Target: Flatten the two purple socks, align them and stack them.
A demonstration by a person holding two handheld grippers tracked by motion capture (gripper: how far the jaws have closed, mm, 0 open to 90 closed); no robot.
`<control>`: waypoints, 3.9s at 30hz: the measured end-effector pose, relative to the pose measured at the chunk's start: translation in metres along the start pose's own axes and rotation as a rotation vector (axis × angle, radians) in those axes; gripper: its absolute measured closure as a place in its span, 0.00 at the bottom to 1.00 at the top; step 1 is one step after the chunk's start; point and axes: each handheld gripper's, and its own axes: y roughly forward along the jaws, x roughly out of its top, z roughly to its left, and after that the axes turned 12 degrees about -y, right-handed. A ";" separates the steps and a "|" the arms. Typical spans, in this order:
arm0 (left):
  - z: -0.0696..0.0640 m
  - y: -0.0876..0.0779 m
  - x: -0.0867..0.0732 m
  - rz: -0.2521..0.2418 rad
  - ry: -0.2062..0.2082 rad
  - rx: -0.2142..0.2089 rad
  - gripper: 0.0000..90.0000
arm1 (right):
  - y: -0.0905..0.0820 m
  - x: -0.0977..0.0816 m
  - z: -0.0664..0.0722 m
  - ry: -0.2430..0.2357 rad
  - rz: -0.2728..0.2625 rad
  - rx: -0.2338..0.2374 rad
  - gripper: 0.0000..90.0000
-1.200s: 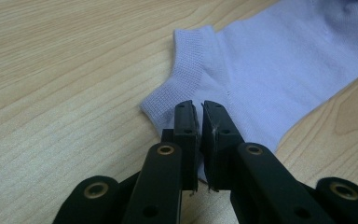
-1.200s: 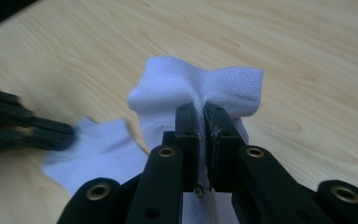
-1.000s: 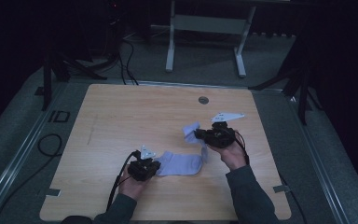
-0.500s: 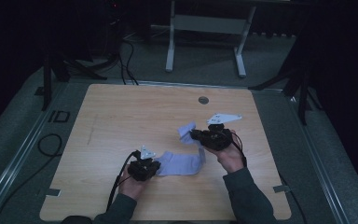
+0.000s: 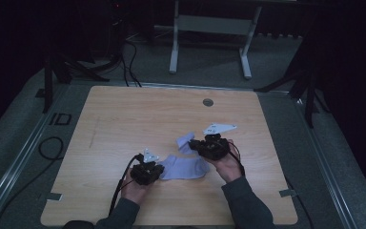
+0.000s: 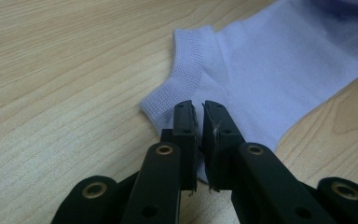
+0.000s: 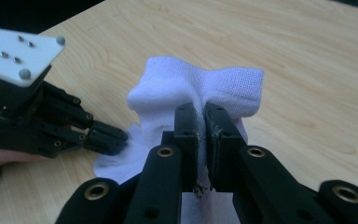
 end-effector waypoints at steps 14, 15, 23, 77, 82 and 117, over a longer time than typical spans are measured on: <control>-0.001 -0.012 0.003 -0.093 0.010 0.020 0.82 | 0.027 -0.019 0.010 0.023 0.045 0.051 0.93; 0.000 -0.015 0.005 -0.106 0.003 0.010 0.81 | 0.028 -0.019 0.011 0.021 0.045 0.053 0.93; -0.005 -0.026 0.012 -0.152 0.009 -0.095 0.77 | 0.039 -0.020 0.017 0.012 0.056 0.062 0.93; -0.014 -0.011 0.019 -0.143 0.050 -0.083 0.98 | 0.019 -0.084 -0.008 0.018 0.267 -0.090 0.99; -0.012 -0.011 0.019 -0.136 0.039 -0.083 0.98 | 0.021 -0.085 -0.007 0.033 0.265 -0.097 1.00; 0.010 -0.014 0.004 0.023 -0.051 -0.050 0.83 | 0.018 -0.093 -0.004 0.075 0.209 -0.102 1.00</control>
